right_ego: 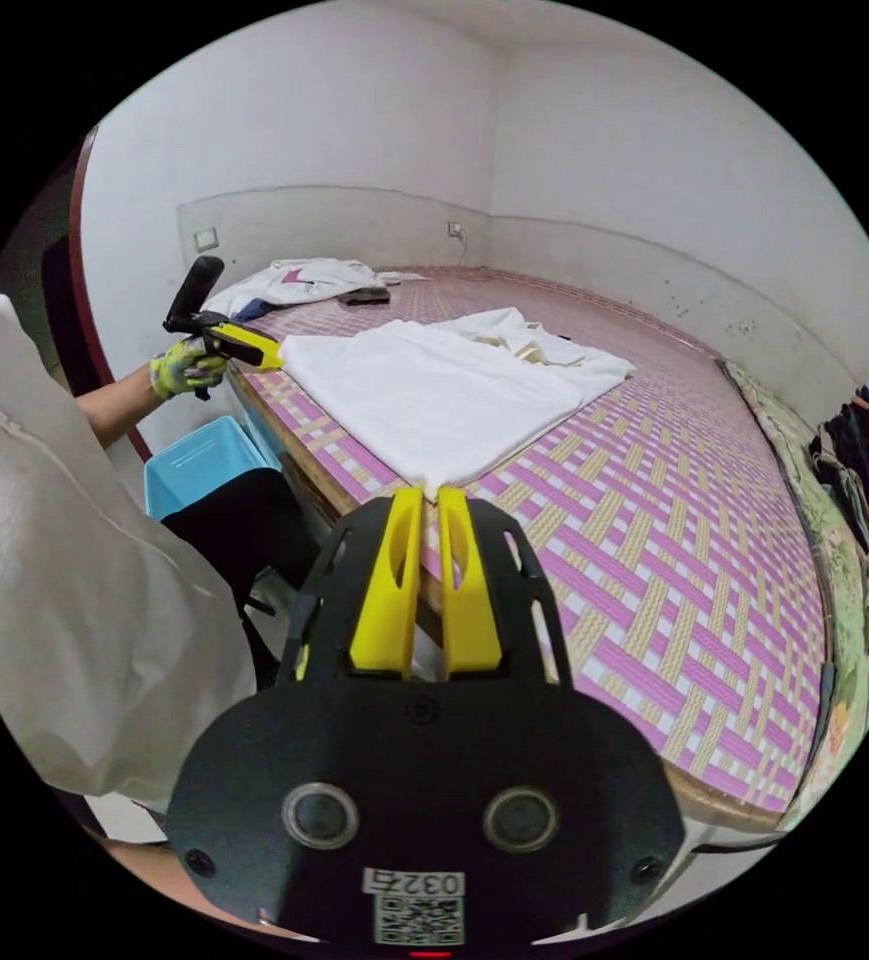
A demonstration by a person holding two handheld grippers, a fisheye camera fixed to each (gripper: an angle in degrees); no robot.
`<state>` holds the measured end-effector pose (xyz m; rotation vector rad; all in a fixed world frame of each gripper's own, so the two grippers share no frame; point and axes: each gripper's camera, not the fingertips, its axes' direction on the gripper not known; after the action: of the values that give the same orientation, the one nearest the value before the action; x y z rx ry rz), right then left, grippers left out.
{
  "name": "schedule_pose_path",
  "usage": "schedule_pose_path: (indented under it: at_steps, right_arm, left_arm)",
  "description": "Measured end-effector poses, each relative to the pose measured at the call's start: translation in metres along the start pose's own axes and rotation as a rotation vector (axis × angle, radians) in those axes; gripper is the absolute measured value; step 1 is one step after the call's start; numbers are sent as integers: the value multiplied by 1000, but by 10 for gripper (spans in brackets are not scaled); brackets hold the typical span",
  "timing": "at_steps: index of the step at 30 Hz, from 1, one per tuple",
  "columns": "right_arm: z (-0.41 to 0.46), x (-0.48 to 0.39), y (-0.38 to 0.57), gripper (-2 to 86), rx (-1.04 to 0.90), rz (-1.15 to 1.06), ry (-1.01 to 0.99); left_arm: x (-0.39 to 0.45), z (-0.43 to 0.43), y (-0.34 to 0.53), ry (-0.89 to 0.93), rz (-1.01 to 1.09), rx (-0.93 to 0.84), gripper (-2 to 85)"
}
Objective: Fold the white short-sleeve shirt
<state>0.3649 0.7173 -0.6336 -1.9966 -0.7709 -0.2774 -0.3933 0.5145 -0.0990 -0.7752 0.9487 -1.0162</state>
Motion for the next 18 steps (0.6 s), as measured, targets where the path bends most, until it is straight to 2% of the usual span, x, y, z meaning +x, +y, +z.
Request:
schedule_pose_path:
  at_steps: [7, 9, 14, 18]
  right_arm:
    - [-23, -15, -1, -8, -11, -65, 8]
    - [-42, -18, 0, -9, 4, -77, -29]
    - [-115, -17, -4, -9, 93, -92, -216]
    - [-153, 16, -20, -9, 192, -41, -312]
  left_arm:
    - [25, -26, 14, -10, 65, 25, -15]
    - [34, -43, 20, 39, 89, 32, -15]
    - [58, -118, 33, 338, 112, 139, -15]
    - [54, -169, 16, 388, 116, 248, -14]
